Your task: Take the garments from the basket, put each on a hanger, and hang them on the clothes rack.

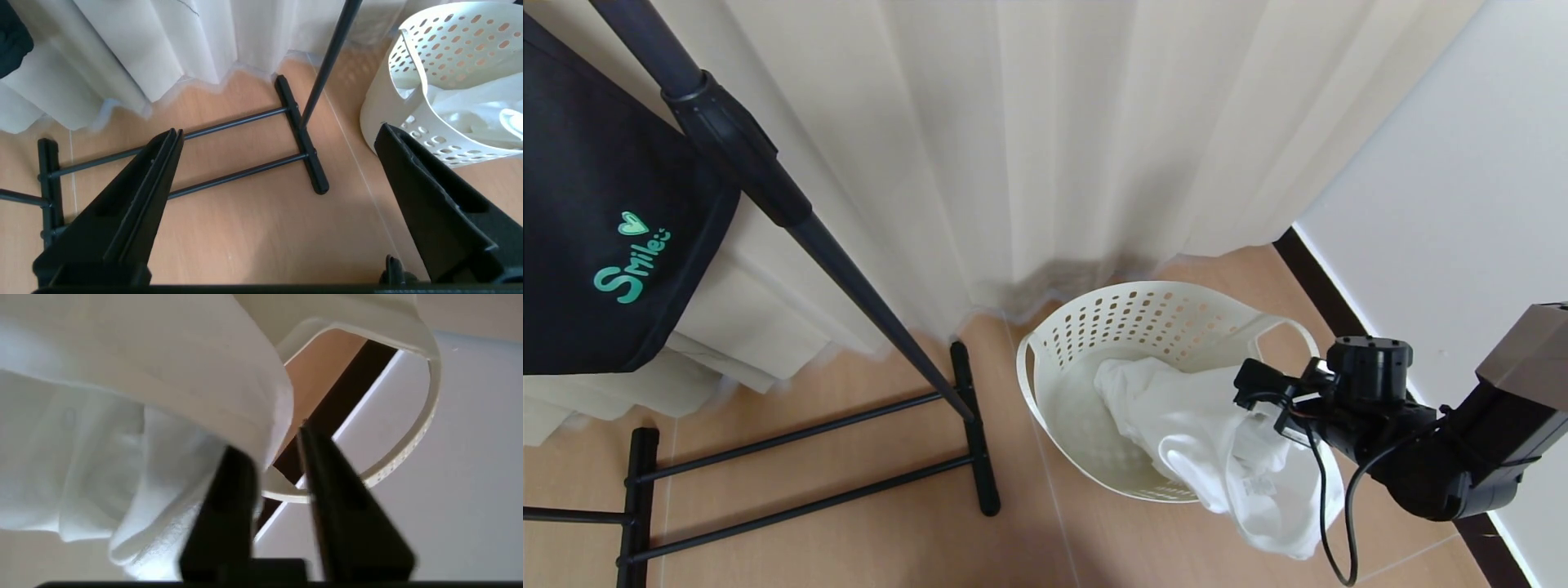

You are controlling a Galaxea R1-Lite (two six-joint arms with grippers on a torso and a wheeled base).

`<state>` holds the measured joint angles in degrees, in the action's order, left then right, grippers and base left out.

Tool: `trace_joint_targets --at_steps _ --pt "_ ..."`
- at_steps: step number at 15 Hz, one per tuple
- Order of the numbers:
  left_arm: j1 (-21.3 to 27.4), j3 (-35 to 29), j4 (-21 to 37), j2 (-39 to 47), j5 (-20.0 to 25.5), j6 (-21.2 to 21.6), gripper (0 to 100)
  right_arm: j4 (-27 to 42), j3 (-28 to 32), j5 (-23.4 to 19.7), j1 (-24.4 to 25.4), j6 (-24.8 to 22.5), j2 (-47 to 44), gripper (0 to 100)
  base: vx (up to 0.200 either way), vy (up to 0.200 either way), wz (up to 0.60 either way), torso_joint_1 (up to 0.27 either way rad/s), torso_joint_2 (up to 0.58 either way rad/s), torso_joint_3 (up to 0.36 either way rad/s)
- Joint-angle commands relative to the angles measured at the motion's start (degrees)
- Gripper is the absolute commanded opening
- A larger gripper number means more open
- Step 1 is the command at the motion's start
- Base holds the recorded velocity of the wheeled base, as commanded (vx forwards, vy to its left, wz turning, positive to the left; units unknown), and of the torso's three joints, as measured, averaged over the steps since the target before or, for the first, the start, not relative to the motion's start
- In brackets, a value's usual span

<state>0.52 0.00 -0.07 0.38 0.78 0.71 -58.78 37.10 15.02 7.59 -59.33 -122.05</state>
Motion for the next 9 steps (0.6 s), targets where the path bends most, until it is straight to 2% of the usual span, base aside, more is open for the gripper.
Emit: trace_joint_targets --at_steps 1,4,5,6,9 --pt "0.00 0.00 -0.01 0.06 0.01 0.00 100 -2.13 -2.03 -0.34 -0.04 0.18 0.59 0 0.000 0.000 0.00 0.000 0.00 0.000" --pt "0.00 0.00 -0.01 0.06 0.01 -0.09 100 -8.89 -10.64 -0.60 0.23 3.35 5.86 0 0.000 0.000 0.00 0.000 0.00 0.000" --pt "0.00 0.00 -0.01 0.06 0.01 -0.09 100 -9.07 -11.17 -0.60 0.32 3.78 6.48 0 0.000 0.000 0.00 0.000 0.00 0.000" --pt "0.00 0.00 -0.01 0.06 0.01 -0.09 100 -10.12 -15.65 -0.78 0.84 8.36 11.66 0 0.000 0.000 0.00 0.000 0.00 0.000" --pt "0.00 0.00 -0.01 0.06 0.01 0.00 100 -9.86 -19.96 -0.87 3.57 15.91 21.07 0 0.000 0.000 0.00 0.000 0.00 0.000"
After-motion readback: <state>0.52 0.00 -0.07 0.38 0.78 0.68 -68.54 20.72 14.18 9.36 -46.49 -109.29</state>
